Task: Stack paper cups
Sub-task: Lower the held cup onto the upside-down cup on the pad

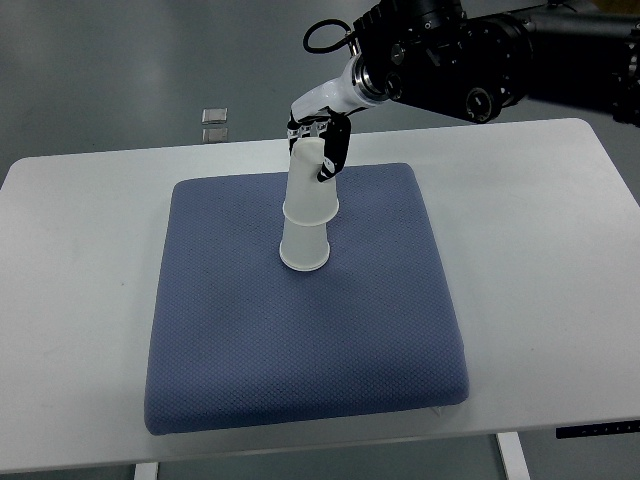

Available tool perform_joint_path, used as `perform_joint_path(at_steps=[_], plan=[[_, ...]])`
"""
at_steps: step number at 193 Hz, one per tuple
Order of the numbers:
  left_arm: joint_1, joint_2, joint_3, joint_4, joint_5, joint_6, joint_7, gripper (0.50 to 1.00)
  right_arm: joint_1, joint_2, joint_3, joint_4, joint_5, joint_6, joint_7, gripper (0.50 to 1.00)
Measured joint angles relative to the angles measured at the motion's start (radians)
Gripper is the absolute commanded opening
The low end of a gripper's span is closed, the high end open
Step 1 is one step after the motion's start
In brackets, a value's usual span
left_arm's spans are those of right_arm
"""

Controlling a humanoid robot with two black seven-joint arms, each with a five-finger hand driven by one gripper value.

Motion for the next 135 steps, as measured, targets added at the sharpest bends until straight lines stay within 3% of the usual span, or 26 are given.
perform_joint_path(at_steps=[59, 135], plan=[[0.0, 0.0, 0.0, 0.002, 0.0, 0.0, 0.0, 1.0, 0.001, 0.0, 0.04, 0.0, 0.052, 0.016, 0.0, 0.697], [0.0, 0.0, 0.0, 0.003, 0.0, 0.0, 0.0, 1.0, -0.039, 0.0, 0.042, 0.002, 0.054, 0.009, 0.0, 0.713]])
